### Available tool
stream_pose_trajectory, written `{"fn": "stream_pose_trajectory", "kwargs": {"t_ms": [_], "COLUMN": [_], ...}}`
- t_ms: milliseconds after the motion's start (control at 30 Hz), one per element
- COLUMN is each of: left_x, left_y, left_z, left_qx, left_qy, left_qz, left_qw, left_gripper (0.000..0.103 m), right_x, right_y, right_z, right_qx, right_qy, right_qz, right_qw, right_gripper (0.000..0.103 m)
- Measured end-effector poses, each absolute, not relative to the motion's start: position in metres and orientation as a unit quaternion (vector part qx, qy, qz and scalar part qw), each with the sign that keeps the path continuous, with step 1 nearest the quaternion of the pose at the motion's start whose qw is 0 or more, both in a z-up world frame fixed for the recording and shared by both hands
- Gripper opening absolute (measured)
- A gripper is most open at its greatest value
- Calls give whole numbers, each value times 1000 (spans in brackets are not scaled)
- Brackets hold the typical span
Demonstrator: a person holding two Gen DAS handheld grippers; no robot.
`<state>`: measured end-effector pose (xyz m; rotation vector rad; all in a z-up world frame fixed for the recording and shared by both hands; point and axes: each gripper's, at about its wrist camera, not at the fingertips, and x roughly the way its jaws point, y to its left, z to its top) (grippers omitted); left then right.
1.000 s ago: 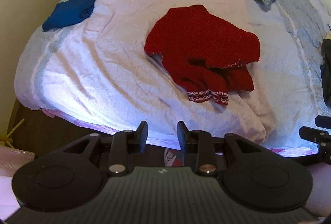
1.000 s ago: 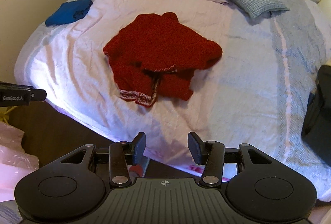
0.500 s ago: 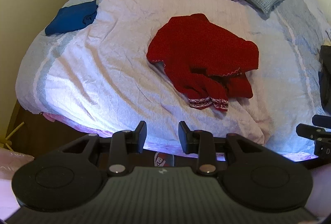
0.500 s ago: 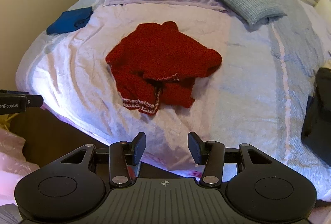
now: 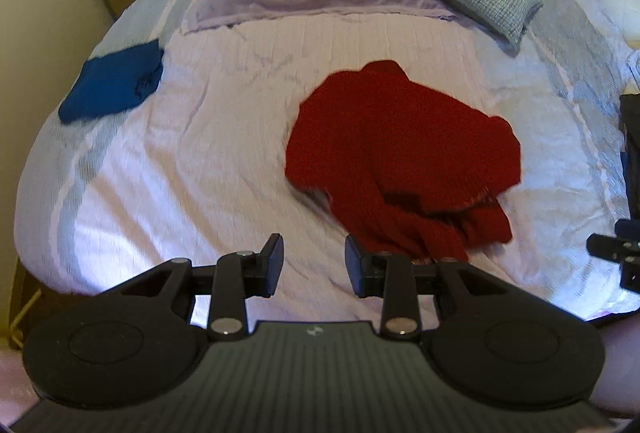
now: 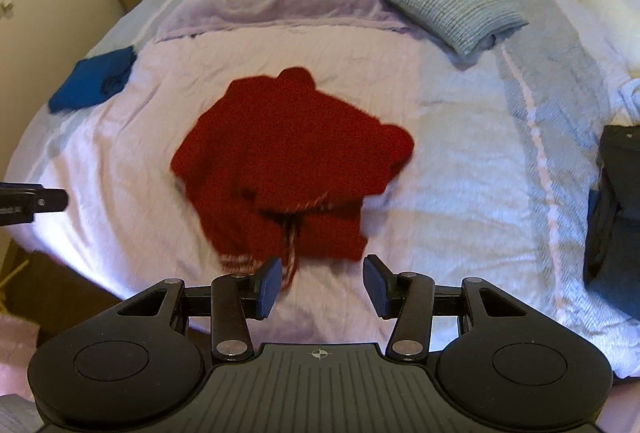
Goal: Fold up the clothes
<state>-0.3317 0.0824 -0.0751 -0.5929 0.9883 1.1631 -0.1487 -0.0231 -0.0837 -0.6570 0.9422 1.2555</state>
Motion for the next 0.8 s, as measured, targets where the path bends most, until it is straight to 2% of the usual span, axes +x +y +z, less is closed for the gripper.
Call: {"fn": "stream_pose_trajectory", "kwargs": {"t_ms": [300, 400, 667, 800], "left_x": [-354, -360, -369, -371], "left_y": [137, 150, 170, 176], "left_z": [-90, -99, -147, -180], "left_qx": [-249, -241, -209, -190], "left_qy": [456, 455, 469, 475], "left_qz": [481, 466, 431, 415], "left_qw": [706, 720, 742, 752], "left_gripper": [30, 33, 34, 37], "right_x": [-159, -168, -168, -155], "right_y": [21, 31, 32, 29], "right_z": [-94, -101, -131, -151], "right_qx": [-276, -274, -283, -304], "right_qy": [440, 444, 452, 431], "right_qz": [503, 494, 462, 452], "right_qw": [691, 696, 709, 719], "right_gripper": [49, 49, 49, 49]}}
